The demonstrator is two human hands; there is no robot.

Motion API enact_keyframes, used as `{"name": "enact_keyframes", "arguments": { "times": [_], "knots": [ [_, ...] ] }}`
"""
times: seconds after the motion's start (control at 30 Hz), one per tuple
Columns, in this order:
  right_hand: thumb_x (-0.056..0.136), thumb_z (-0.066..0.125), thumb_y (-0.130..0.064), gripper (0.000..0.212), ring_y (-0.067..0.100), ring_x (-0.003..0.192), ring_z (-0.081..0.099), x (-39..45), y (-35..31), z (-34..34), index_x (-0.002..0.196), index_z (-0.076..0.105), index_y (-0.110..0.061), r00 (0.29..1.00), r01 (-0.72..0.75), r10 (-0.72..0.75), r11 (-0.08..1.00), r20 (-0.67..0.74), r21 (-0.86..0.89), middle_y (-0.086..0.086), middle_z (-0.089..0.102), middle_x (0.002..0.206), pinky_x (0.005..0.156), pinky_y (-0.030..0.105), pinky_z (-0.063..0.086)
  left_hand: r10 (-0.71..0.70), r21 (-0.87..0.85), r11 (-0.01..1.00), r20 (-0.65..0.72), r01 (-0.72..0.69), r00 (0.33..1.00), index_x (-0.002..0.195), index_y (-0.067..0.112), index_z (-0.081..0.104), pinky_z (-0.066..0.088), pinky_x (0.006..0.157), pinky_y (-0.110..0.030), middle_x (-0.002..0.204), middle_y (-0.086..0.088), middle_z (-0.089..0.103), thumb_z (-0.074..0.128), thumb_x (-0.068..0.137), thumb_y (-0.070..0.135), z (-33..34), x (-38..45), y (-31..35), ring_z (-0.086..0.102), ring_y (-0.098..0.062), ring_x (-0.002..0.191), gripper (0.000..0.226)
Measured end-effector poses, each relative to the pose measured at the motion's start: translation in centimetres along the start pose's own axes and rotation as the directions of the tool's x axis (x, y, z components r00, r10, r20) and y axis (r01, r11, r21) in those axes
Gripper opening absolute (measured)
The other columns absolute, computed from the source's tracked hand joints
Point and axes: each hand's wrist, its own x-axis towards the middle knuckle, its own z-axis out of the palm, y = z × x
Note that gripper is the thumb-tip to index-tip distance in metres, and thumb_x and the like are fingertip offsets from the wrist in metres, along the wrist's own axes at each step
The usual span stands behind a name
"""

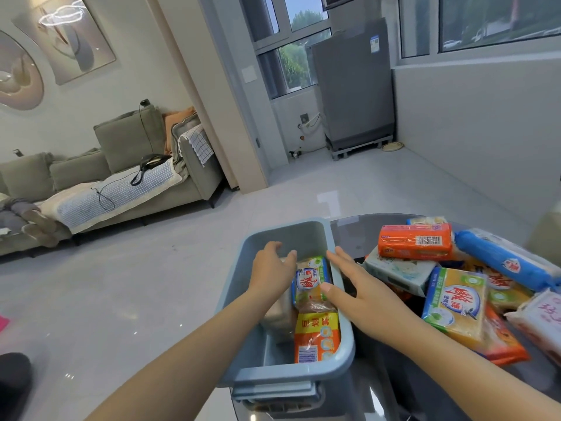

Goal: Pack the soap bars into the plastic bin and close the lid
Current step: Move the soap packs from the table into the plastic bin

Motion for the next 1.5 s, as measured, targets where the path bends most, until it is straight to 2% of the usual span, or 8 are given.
{"name": "enact_keyframes", "arguments": {
  "times": [0.17, 0.57, 0.8, 0.93, 1.07, 1.23, 1.37, 1.5],
  "knots": [
    [0.09, 0.052, -0.034, 0.048, 0.006, 0.126, 0.042, -0.7, 0.5, -1.8, 0.135, 0.039, -0.039, 0.991, -0.043, 0.049, 0.998, -0.128, 0.049, -0.018, 0.048, 0.131, 0.091, 0.021, 0.04, 0.121, -0.192, 0.973, -0.057, -0.13, 0.991, 0.128, 0.02, 0.051, 0.04, 0.086, -0.022, 0.13, 0.0, 0.057, 0.051, 0.092, 0.03, -0.8, -2.1, 2.5, 0.052, -0.012, 0.118, 0.037],
    [0.09, 0.054, -0.024, 0.032, 0.006, 0.105, 0.052, -0.6, 3.3, -9.5, 0.122, 0.058, -0.026, 0.936, -0.177, 0.154, 0.983, -0.317, -0.045, -0.006, 0.06, 0.125, 0.088, 0.023, 0.038, 0.356, -0.146, 0.929, 0.105, -0.34, 0.929, 0.118, 0.016, 0.058, 0.035, 0.087, -0.019, 0.12, -0.001, 0.059, 0.049, 0.09, 0.022, 3.9, -3.4, 9.6, 0.053, -0.01, 0.108, 0.029],
    [0.087, 0.053, -0.023, 0.038, 0.012, 0.082, 0.055, 0.6, 6.1, -12.2, 0.125, 0.056, -0.02, 0.837, -0.344, 0.258, 0.934, -0.482, -0.099, 0.006, 0.063, 0.118, 0.069, 0.024, 0.039, 0.175, 0.016, 0.98, 0.407, -0.198, 0.897, 0.136, 0.01, 0.045, 0.035, 0.089, -0.024, 0.139, -0.008, 0.05, 0.041, 0.093, 0.024, 8.1, -1.1, 13.0, 0.05, -0.019, 0.118, 0.045],
    [0.086, 0.051, -0.029, 0.041, 0.024, 0.101, 0.058, 0.8, 6.6, -13.1, 0.127, 0.052, -0.021, 0.82, -0.41, 0.278, 0.895, -0.5, -0.175, 0.007, 0.063, 0.117, 0.084, 0.037, 0.049, 0.062, 0.055, 0.993, 0.471, -0.1, 0.88, 0.106, 0.013, 0.05, 0.038, 0.063, -0.023, 0.103, -0.009, 0.056, 0.043, 0.091, 0.023, 10.0, 0.2, 14.0, 0.052, -0.022, 0.087, 0.019],
    [0.089, 0.05, -0.029, 0.033, 0.018, 0.092, 0.059, 1.1, 6.4, -13.5, 0.12, 0.053, -0.019, 0.849, -0.438, 0.366, 0.891, -0.382, -0.12, 0.002, 0.065, 0.105, 0.076, 0.034, 0.048, -0.02, 0.005, 1.0, 0.554, 0.021, 0.832, 0.107, 0.013, 0.054, 0.047, 0.08, -0.032, 0.102, -0.007, 0.061, 0.05, 0.091, 0.025, 11.0, 1.0, 14.0, 0.055, -0.016, 0.08, 0.02],
    [0.09, 0.049, -0.03, 0.041, 0.022, 0.098, 0.06, 0.6, 6.2, -13.5, 0.128, 0.05, -0.016, 0.826, -0.476, 0.399, 0.873, -0.399, -0.11, 0.007, 0.064, 0.115, 0.081, 0.035, 0.049, -0.084, -0.104, 0.981, 0.525, 0.161, 0.847, 0.124, 0.008, 0.046, 0.051, 0.094, -0.041, 0.108, -0.007, 0.055, 0.058, 0.089, 0.023, 10.8, 0.8, 13.5, 0.058, -0.023, 0.105, 0.04],
    [0.086, 0.056, -0.028, 0.028, 0.022, 0.086, 0.064, -1.2, 5.5, -13.8, 0.111, 0.065, -0.02, 0.79, -0.447, 0.361, 0.893, -0.496, -0.062, 0.003, 0.07, 0.093, 0.077, 0.04, 0.054, -0.112, -0.167, 0.961, 0.495, 0.221, 0.862, 0.128, 0.005, 0.043, 0.051, 0.087, -0.042, 0.114, -0.009, 0.05, 0.061, 0.088, 0.022, 10.1, -0.7, 13.6, 0.052, -0.027, 0.111, 0.047],
    [0.083, 0.063, -0.028, 0.026, 0.017, 0.08, 0.064, -3.7, 5.0, -14.4, 0.109, 0.067, -0.023, 0.779, -0.407, 0.356, 0.913, -0.517, 0.016, 0.0, 0.072, 0.093, 0.071, 0.039, 0.054, -0.105, -0.379, 0.882, 0.421, 0.28, 0.901, 0.11, 0.001, 0.052, 0.052, 0.092, -0.043, 0.094, -0.014, 0.063, 0.064, 0.087, 0.017, 9.2, -2.7, 14.3, 0.063, -0.028, 0.092, 0.031]
  ]
}}
